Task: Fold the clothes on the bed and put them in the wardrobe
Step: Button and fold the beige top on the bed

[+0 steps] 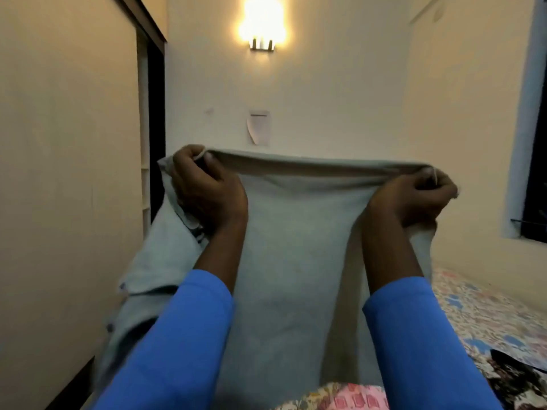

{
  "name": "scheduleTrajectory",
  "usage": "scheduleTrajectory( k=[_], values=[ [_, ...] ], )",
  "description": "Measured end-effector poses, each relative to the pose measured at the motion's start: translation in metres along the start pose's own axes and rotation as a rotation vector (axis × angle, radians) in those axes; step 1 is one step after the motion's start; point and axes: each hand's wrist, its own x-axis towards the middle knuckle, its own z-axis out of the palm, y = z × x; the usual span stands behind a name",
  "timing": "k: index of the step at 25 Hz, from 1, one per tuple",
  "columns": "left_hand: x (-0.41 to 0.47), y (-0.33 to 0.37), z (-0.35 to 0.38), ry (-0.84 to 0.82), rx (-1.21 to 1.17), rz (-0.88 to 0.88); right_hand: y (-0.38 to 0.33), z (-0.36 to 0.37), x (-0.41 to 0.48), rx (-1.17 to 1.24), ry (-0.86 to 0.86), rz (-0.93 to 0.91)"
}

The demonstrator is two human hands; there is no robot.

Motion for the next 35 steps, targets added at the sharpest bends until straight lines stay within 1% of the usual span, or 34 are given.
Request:
scheduleTrajectory(
  k=[2,3,6,7,9,11,13,15,16,18,21,23,25,27,29,30,31,33,35],
  values=[
    [0.018,0.001,0.014,-0.08,0.156,0.034,0.0,0.024,0.012,0.024,0.015,-0.135],
    [0.018,-0.007,0.02,-0.137,0.235,0.048,0.011,0.032,0.017,0.032,0.003,-0.163],
    [-0.011,-0.059,0.026,-0.34,0.4,0.067,0.084,0.031,0.018,-0.098,-0.108,-0.158],
    [-0.033,-0.087,0.024,-0.405,0.454,0.069,0.122,0.022,0.015,-0.149,-0.155,-0.148],
    [-0.093,-0.161,0.017,-0.547,0.566,0.061,0.219,-0.006,0.006,-0.314,-0.21,-0.138],
    [-0.157,-0.251,0.009,-0.743,0.698,0.031,0.326,-0.045,-0.007,-0.514,-0.322,-0.07],
    [-0.223,-0.35,0.007,-0.988,0.832,-0.076,0.437,-0.083,-0.015,-0.763,-0.478,0.052],
    [-0.273,-0.428,0.003,-1.153,0.915,-0.248,0.519,-0.107,-0.019,-1.008,-0.639,0.17],
    [-0.289,-0.456,0.005,-1.185,0.941,-0.324,0.546,-0.109,-0.02,-1.095,-0.685,0.216],
    [-0.313,-0.495,0.014,-1.209,1.001,-0.409,0.585,-0.102,-0.02,-1.203,-0.712,0.282],
    [-0.324,-0.515,0.026,-1.262,1.049,-0.404,0.6,-0.091,-0.019,-1.27,-0.736,0.294],
    [-0.321,-0.51,0.029,-1.249,1.043,-0.396,0.591,-0.088,-0.018,-1.25,-0.719,0.304],
    [-0.311,-0.489,0.021,-1.161,0.982,-0.44,0.572,-0.092,-0.016,-1.155,-0.641,0.38],
    [-0.298,-0.455,0.004,-1.018,0.869,-0.497,0.544,-0.103,-0.008,-1.043,-0.55,0.444],
    [-0.288,-0.416,-0.028,-0.88,0.756,-0.547,0.513,-0.123,0.0,-0.967,-0.509,0.475],
    [-0.285,-0.397,-0.048,-0.844,0.724,-0.542,0.495,-0.136,0.003,-0.949,-0.501,0.496],
    [-0.285,-0.381,-0.07,-0.831,0.708,-0.529,0.478,-0.151,0.005,-0.952,-0.508,0.507],
    [-0.287,-0.352,-0.116,-0.862,0.702,-0.501,0.448,-0.187,0.006,-1.022,-0.568,0.483],
    [-0.289,-0.337,-0.15,-0.967,0.776,-0.497,0.428,-0.218,0.006,-1.145,-0.689,0.433]
  ],
)
